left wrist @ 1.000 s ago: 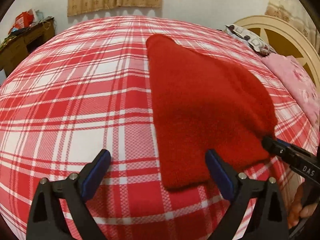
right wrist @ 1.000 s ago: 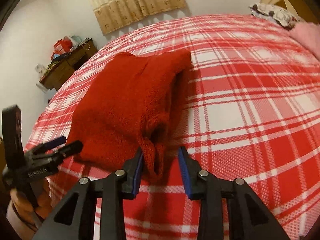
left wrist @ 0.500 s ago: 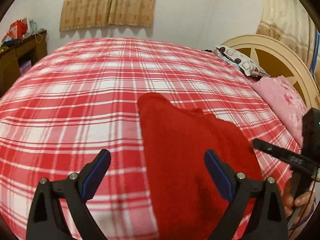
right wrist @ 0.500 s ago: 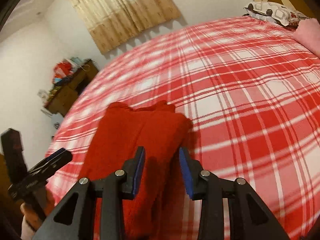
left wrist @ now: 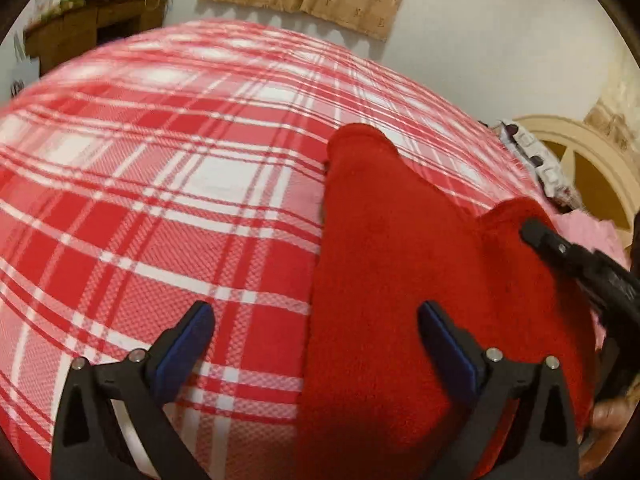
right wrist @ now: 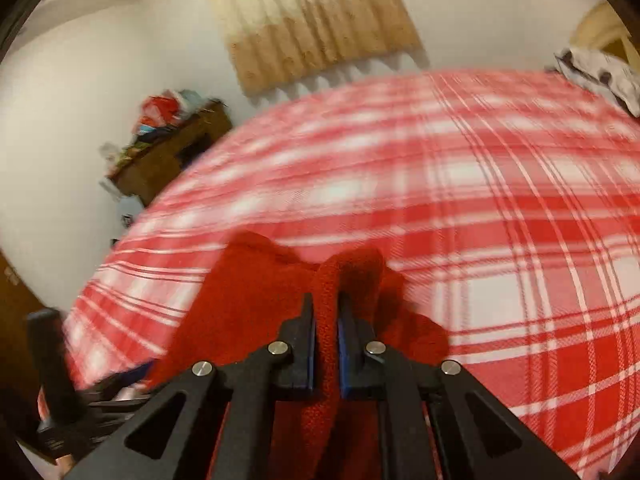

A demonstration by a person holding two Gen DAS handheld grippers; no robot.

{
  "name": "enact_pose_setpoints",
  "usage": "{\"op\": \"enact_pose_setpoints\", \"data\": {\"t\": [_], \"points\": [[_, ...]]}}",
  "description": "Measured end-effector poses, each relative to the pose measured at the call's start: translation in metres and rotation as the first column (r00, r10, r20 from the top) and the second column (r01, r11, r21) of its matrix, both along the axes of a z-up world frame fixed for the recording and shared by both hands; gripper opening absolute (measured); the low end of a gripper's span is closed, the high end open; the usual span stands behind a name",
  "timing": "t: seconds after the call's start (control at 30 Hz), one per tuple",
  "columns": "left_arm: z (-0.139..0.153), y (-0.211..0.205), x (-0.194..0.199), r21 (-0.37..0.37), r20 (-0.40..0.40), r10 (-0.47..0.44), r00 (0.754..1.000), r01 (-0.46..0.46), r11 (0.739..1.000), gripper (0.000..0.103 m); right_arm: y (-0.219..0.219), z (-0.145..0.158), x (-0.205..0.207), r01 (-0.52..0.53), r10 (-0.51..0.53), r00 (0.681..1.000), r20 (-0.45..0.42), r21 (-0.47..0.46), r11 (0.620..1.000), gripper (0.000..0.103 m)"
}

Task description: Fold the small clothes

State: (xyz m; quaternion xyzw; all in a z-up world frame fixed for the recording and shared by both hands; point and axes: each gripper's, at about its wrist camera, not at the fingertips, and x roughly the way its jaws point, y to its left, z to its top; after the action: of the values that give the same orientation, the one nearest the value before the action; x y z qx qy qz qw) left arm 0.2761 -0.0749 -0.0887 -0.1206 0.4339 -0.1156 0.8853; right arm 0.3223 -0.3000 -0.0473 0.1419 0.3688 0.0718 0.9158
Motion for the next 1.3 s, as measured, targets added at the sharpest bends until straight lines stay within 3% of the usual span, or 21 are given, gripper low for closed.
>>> {"op": "enact_pose_setpoints", "data": {"t": [0.07,0.1,0.17,0.27,0.33,0.4,0.5,0.63,0.7,0.77,0.87,0.9,1.03,1.2,1.3], "points": [[0.002,-0.013,0.0,0.071,0.014,-0.021,1.0,0.02,0.997,0.103,-0.013,-0.029,0.007,0.01,-0.008,0.997,-0.071,0.03,0.999,0.008],[0.002,-0.017,0.001,0.091,0.019,-0.032,0.999,0.03,0.995,0.103,-0.019,-0.033,0.001,0.006,-0.004,1.0,-0.029,0.063,0.998,0.007],[0.001,-0.02,0.003,0.104,0.018,-0.049,0.999,0.047,0.993,0.103,-0.026,-0.031,-0.003,0.027,-0.024,0.999,-0.033,0.109,0.994,0.008],[-0.002,-0.011,0.011,0.046,-0.024,-0.065,0.998,0.066,0.997,0.103,-0.026,-0.024,-0.013,0.047,-0.043,0.998,-0.041,0.109,0.993,0.024],[0.0,-0.009,0.013,0.043,-0.038,-0.092,0.995,0.093,0.995,0.103,-0.03,-0.015,-0.03,0.095,-0.089,0.995,-0.051,0.125,0.988,0.056],[0.004,-0.005,0.012,0.046,-0.052,-0.12,0.991,0.123,0.991,0.103,-0.039,-0.007,-0.055,0.134,-0.133,0.991,-0.016,0.193,0.972,0.064],[0.015,0.003,0.01,0.023,-0.043,-0.145,0.988,0.146,0.989,0.103,-0.046,-0.002,-0.085,0.149,-0.151,0.988,-0.015,0.264,0.953,0.067],[0.039,0.011,0.011,-0.024,0.055,-0.16,0.986,0.161,0.987,0.103,-0.049,-0.008,-0.094,0.158,-0.153,0.987,-0.043,0.313,0.936,0.067],[0.041,0.007,0.019,-0.066,0.049,-0.18,0.983,0.183,0.981,0.103,-0.047,-0.017,-0.086,0.168,-0.154,0.986,-0.068,0.325,0.931,0.067],[0.032,-0.005,0.028,-0.051,0.008,-0.206,0.978,0.206,0.977,0.103,-0.04,-0.025,-0.078,0.155,-0.135,0.987,-0.082,0.335,0.929,0.067],[0.006,-0.023,0.035,0.02,-0.068,-0.219,0.973,0.221,0.975,0.103,-0.027,-0.043,-0.063,0.126,-0.091,0.988,-0.122,0.329,0.936,0.07],[0.0,-0.025,0.035,0.023,-0.076,-0.222,0.972,0.225,0.974,0.103,-0.023,-0.044,-0.063,0.119,-0.092,0.991,-0.097,0.327,0.937,0.074],[0.002,-0.024,0.032,0.021,-0.064,-0.223,0.973,0.225,0.974,0.103,-0.007,-0.042,-0.061,0.078,-0.065,0.996,-0.061,0.245,0.966,0.078],[0.002,-0.024,0.027,0.029,-0.046,-0.226,0.973,0.227,0.973,0.103,-0.008,-0.045,-0.059,0.072,-0.06,0.997,-0.057,0.251,0.965,0.078],[0.001,-0.025,0.029,0.033,-0.041,-0.227,0.973,0.228,0.973,0.103,-0.002,-0.045,-0.054,0.068,-0.057,0.997,-0.057,0.204,0.977,0.079]]}}
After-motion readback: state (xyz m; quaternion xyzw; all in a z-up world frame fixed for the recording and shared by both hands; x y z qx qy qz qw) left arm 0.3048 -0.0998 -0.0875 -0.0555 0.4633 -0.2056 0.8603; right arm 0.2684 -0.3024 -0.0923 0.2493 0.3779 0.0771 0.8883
